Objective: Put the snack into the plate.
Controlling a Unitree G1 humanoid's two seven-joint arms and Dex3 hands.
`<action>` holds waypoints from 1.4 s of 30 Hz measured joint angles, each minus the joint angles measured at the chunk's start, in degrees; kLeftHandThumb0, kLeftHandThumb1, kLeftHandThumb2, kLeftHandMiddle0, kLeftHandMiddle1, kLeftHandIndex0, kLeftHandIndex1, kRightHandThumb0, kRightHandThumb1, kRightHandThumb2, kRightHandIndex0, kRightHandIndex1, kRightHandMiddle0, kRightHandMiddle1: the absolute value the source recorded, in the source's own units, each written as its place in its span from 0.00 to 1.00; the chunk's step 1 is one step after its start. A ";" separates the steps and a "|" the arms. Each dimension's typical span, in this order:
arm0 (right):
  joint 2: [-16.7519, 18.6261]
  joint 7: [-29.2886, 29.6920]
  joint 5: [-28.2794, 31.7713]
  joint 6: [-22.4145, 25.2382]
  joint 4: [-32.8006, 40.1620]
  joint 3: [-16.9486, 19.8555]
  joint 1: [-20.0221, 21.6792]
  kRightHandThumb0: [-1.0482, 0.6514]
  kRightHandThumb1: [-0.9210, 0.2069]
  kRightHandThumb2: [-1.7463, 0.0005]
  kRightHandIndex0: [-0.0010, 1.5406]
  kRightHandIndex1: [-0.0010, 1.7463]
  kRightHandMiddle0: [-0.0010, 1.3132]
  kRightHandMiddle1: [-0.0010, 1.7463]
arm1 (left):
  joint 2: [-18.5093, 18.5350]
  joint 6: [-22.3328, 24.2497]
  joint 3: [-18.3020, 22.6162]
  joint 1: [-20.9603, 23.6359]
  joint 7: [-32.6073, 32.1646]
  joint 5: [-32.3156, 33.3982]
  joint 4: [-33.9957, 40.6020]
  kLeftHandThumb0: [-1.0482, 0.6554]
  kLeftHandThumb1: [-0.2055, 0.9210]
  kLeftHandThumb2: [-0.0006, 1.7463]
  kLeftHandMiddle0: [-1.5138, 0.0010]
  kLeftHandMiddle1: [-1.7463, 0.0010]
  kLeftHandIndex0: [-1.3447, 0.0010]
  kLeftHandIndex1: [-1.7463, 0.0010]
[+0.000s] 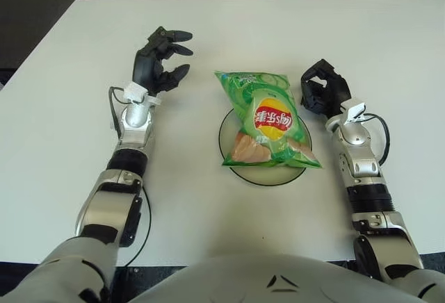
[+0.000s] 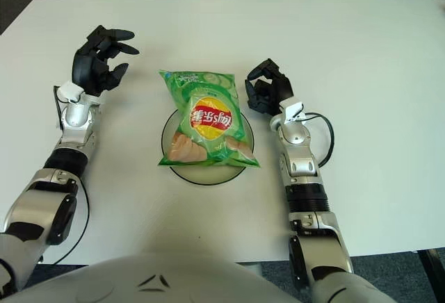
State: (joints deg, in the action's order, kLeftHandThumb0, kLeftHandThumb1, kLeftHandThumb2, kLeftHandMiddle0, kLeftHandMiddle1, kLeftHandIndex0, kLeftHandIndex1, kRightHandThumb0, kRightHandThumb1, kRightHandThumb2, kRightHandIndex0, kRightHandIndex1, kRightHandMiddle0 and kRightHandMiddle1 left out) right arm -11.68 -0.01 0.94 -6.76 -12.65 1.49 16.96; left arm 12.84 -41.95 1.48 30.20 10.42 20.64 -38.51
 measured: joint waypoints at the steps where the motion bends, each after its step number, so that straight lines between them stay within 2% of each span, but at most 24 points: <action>1: -0.01 0.28 -0.07 -1.12 -0.50 0.26 0.10 0.39 0.22 0.51 0.57 1.00 0.27 1.00 | -0.46 1.91 1.11 0.20 1.56 1.56 -0.26 0.61 0.81 0.34 0.62 0.11 0.63 0.29; 2: -0.01 0.57 -0.11 -2.59 -0.91 0.54 0.27 0.39 0.22 0.51 0.57 1.00 0.27 1.00 | -0.90 3.51 2.09 0.56 2.85 2.56 -0.77 0.61 0.78 0.38 0.64 0.12 0.63 0.24; 4: -0.02 1.20 -0.14 -3.95 -1.98 1.10 0.63 0.39 0.22 0.51 0.57 1.00 0.27 1.00 | -1.64 5.73 3.98 1.17 4.36 3.88 -1.81 0.61 0.75 0.42 0.66 0.12 0.64 0.19; 8: -0.18 1.63 -0.25 -6.33 -3.27 1.67 1.10 0.39 0.22 0.51 0.58 1.00 0.27 1.00 | -2.62 7.76 6.23 1.74 5.96 4.11 -2.44 0.61 0.72 0.46 0.68 0.13 0.65 0.14; 23: -0.38 1.87 -0.41 -8.78 -4.26 1.80 1.45 0.39 0.22 0.51 0.59 1.00 0.27 1.00 | -4.60 8.09 9.04 1.21 6.46 1.29 -0.50 0.61 0.72 0.47 0.69 0.12 0.65 0.13; 27: -0.38 1.82 -0.33 -8.81 -4.26 1.83 1.46 0.39 0.22 0.51 0.60 1.00 0.27 1.00 | -5.03 8.11 9.10 0.86 6.45 0.25 0.33 0.61 0.67 0.52 0.64 0.06 0.68 0.17; 33: -0.36 1.71 -0.19 -8.82 -4.25 1.96 1.49 0.39 0.23 0.51 0.60 1.00 0.27 1.00 | -5.30 9.67 8.72 0.08 6.16 -2.13 1.87 0.61 0.62 0.58 0.62 0.03 0.69 0.15; 35: -0.34 1.70 -0.12 -8.82 -4.25 2.09 1.49 0.39 0.23 0.51 0.59 1.00 0.27 1.00 | -5.35 10.92 8.40 -0.44 6.14 -3.10 2.82 0.49 0.84 0.37 0.53 0.02 0.71 0.11; 38: -0.30 1.70 0.01 -8.82 -4.21 2.35 1.49 0.39 0.23 0.51 0.59 1.00 0.27 1.00 | -5.33 13.10 7.79 -1.53 6.13 -4.19 4.73 0.43 0.95 0.26 0.49 0.02 0.72 0.10; 42: -0.18 1.70 0.18 -8.83 -4.14 2.74 1.50 0.39 0.23 0.51 0.59 1.00 0.27 1.00 | -5.34 16.12 7.08 -3.07 5.76 -5.57 7.86 0.41 0.99 0.22 0.48 0.01 0.73 0.09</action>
State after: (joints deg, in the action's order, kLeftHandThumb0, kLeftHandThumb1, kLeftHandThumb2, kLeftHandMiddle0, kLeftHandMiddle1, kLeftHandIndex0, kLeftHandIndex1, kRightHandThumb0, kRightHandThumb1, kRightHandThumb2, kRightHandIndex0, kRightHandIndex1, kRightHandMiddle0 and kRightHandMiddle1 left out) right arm -11.86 1.68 1.12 -15.58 -16.79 4.23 18.46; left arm 7.50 -25.83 8.57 27.13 16.18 15.07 -30.65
